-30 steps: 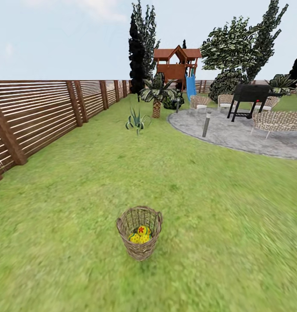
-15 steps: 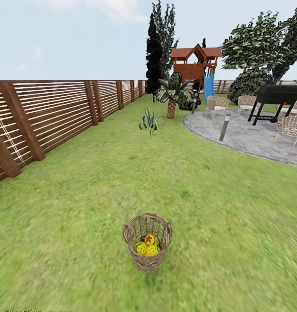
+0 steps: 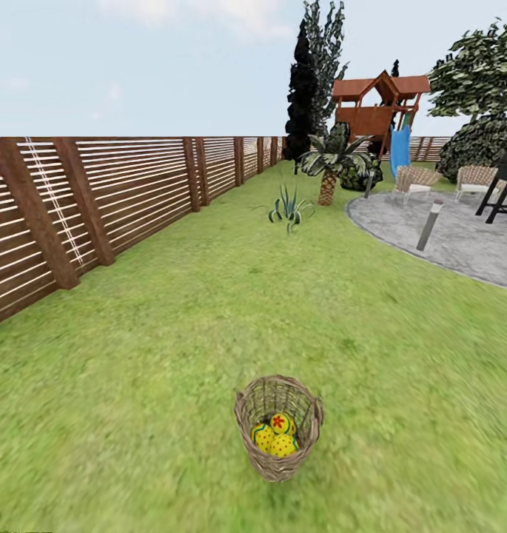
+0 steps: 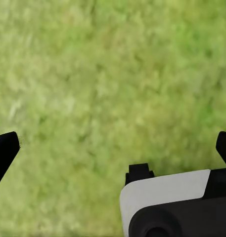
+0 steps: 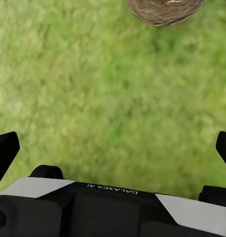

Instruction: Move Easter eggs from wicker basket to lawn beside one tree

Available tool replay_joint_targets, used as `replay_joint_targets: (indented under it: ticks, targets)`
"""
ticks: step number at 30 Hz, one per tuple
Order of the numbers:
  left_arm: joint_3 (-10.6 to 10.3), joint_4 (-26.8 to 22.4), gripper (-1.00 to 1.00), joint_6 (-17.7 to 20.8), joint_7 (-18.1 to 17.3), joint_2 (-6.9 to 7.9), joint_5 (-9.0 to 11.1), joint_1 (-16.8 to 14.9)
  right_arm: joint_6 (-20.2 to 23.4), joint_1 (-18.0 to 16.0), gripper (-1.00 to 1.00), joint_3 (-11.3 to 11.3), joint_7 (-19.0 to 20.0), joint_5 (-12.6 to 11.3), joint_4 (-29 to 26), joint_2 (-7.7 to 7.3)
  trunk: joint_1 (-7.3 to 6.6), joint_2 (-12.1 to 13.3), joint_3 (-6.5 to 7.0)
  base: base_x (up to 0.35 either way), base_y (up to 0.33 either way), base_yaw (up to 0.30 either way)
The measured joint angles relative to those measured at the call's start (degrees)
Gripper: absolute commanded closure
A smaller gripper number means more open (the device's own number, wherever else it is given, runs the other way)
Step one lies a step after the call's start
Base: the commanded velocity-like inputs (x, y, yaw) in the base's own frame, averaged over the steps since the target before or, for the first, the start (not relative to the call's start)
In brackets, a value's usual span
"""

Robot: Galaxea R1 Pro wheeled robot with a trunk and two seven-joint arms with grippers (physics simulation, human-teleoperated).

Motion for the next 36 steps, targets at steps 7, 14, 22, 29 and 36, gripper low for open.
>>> replay_joint_targets:
  ticks: [7, 14, 22, 29, 36]
  targets:
    - [0.0, 0.0, -1.0, -0.07, 0.0, 0.0, 0.0, -0.03, 0.02, 0.01, -1.0, 0.02, 0.0, 0.0, -0.01, 0.01, 0.02, 0.0, -0.11, 0.221, 0.0, 0.155]
    - [0.0, -0.01, -1.0, -0.09, 0.0, -0.03, 0.0, 0.01, 0.02, 0.01, -1.0, 0.01, 0.0, 0.03, -0.02, 0.01, 0.03, 0.0, -0.13, 0.033, 0.0, 0.018]
    - [0.0, -0.02, -1.0, -0.1, 0.0, -0.03, 0.0, 0.01, 0.01, 0.01, -1.0, -0.02, 0.0, 0.01, -0.02, 0.0, 0.02, 0.0, -0.13, 0.071, 0.0, 0.001]
    - [0.0, 0.0, -1.0, -0.1, 0.0, -0.01, 0.0, -0.01, 0.01, 0.01, -1.0, 0.05, 0.0, 0.02, -0.02, 0.0, 0.0, 0.0, -0.13, 0.229, 0.0, 0.0]
    - [0.0, 0.0, -1.0, -0.09, 0.0, 0.0, 0.0, 0.01, 0.01, 0.02, -1.0, 0.0, 0.0, 0.01, -0.03, 0.05, 0.01, 0.0, -0.13, 0.238, -0.059, 0.0]
